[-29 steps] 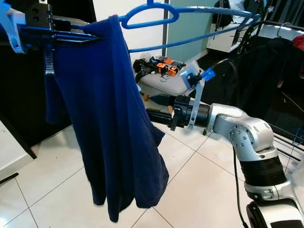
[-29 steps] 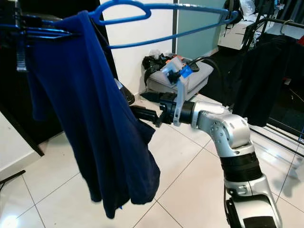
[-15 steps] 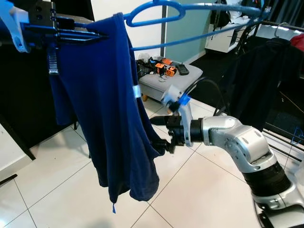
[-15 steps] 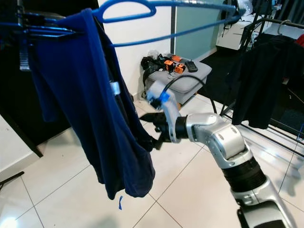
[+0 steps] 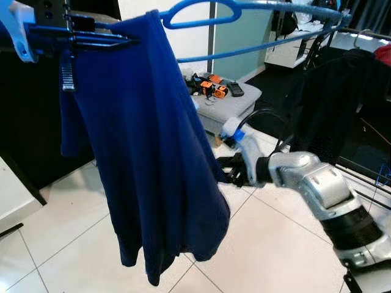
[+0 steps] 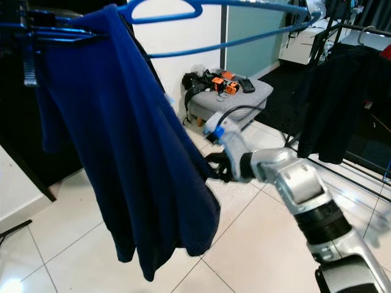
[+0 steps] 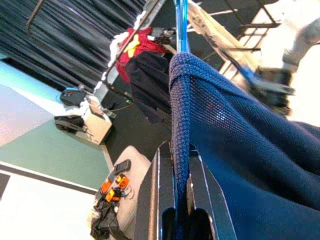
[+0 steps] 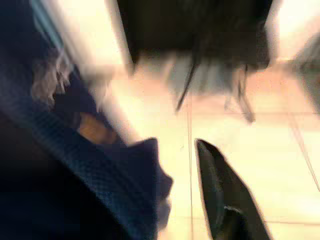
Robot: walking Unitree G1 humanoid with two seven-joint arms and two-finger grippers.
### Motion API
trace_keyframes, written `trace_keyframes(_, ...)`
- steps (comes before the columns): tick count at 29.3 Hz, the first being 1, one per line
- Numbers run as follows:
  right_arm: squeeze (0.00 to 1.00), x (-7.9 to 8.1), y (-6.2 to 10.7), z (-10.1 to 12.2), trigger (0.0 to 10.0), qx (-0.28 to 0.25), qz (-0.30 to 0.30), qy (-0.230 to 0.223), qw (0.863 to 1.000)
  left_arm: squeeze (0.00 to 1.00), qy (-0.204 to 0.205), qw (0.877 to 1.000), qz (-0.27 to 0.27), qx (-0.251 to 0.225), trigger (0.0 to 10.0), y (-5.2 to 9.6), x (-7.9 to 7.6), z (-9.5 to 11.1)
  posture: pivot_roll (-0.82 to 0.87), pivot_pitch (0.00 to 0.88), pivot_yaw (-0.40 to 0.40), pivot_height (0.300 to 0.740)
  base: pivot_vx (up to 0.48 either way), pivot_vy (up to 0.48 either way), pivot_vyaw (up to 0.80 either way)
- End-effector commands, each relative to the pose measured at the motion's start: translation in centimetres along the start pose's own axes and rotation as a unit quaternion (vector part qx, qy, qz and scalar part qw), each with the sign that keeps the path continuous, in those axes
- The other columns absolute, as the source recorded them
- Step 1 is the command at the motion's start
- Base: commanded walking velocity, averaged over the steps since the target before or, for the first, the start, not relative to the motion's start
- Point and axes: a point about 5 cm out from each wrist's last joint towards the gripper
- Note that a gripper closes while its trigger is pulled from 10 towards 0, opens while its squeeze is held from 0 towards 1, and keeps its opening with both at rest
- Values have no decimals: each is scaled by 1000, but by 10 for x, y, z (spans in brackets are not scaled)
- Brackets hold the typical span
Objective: Hang hanger
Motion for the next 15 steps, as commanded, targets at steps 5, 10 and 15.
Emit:
trace_keyframes(5, 0, -23, 16, 24, 0, -91, -45, -83, 991, 0, -7, 999, 34, 17, 0, 14, 2, -3, -25, 11, 23, 740, 0, 0, 0)
trace_keyframes(10, 0, -54, 35, 35, 0, -158, -100, -150, 971, 0, 2, 998, 52, 40, 0, 21, 1, -17, -23, 18, 23, 740, 0, 0, 0)
trace_keyframes(15, 0, -61, 42, 40, 0, -178, -110, -165, 964, 0, 6, 997, 56, 47, 0, 23, -1, -23, -23, 20, 23, 740, 0, 0, 0)
Point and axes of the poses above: a point about 5 cm out from each wrist's last joint towards the gripper, its own y axis pointing back from the gripper into the wrist, its own z axis along the axis of the wrist's last joint, x = y × z, and after that the axes turned 15 degrees about y, right-handed
